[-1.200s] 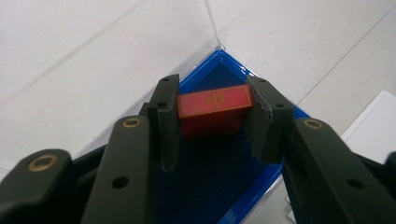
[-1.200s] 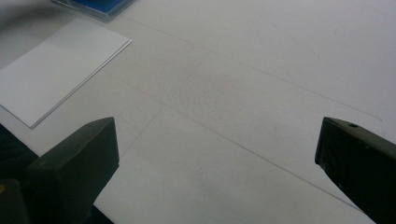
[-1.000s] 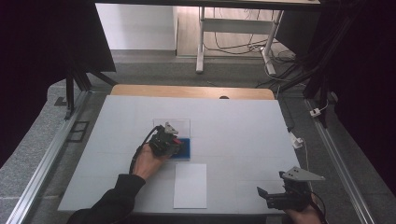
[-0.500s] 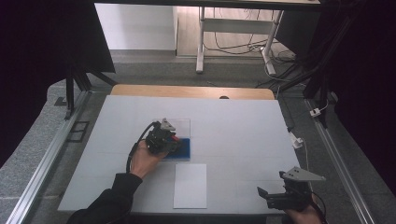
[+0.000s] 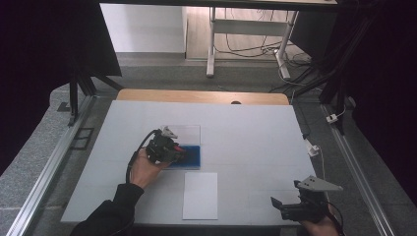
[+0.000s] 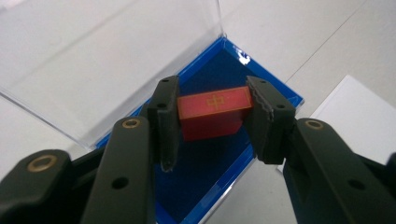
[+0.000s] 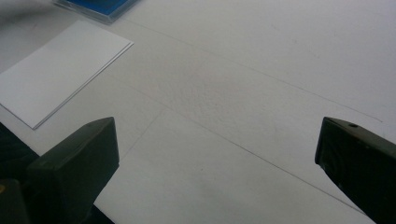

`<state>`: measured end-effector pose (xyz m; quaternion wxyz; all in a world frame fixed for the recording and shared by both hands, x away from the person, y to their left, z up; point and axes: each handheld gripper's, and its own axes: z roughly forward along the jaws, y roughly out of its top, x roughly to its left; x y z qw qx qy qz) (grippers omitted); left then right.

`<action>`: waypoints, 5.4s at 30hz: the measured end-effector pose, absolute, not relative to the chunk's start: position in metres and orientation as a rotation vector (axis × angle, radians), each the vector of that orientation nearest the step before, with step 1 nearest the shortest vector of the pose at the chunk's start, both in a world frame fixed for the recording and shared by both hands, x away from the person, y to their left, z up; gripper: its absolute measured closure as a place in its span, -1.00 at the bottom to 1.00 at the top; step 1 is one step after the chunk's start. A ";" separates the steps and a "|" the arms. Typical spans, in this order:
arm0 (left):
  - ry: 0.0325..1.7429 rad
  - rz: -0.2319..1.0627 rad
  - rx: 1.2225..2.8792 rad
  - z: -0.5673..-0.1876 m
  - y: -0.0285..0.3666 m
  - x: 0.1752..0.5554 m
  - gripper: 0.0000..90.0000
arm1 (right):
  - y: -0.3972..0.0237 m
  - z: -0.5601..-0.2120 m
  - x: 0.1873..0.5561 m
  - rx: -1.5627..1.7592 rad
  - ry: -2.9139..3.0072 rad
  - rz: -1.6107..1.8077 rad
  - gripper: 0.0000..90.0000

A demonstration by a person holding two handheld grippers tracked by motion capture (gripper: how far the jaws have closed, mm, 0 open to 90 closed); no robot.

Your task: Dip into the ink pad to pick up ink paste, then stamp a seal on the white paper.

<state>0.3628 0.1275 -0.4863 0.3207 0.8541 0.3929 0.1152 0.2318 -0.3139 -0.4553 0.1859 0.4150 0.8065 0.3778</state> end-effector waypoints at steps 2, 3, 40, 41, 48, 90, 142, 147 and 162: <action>1.033 0.313 2.253 -0.490 0.126 0.363 0.29 | -0.314 -0.455 0.232 1.170 2.272 1.064 -1.00; 1.035 0.315 2.260 -0.491 0.125 0.363 0.29 | -0.314 -0.455 0.232 1.170 2.272 1.064 -1.00; 1.058 0.335 2.186 -0.507 0.129 0.355 0.30 | -0.313 -0.455 0.232 1.166 2.279 1.053 -1.00; 1.056 0.346 2.191 -0.507 0.127 0.355 0.30 | -0.313 -0.455 0.232 1.165 2.280 1.055 -1.00; 1.048 0.441 2.250 -0.504 0.115 0.350 0.30 | -0.312 -0.456 0.232 1.164 2.281 1.055 -1.00; 1.027 0.336 2.174 -0.479 0.130 0.348 0.28 | -0.313 -0.455 0.231 1.155 2.284 1.055 -1.00; 0.816 0.207 2.232 -0.453 0.096 0.288 0.28 | -0.313 -0.455 0.231 1.156 2.280 1.064 -1.00; 0.792 0.198 2.244 -0.455 0.091 0.284 0.28 | -0.313 -0.455 0.231 1.156 2.282 1.060 -1.00; 0.754 0.185 2.260 -0.466 0.075 0.275 0.28 | -0.313 -0.455 0.231 1.152 2.285 1.060 -1.00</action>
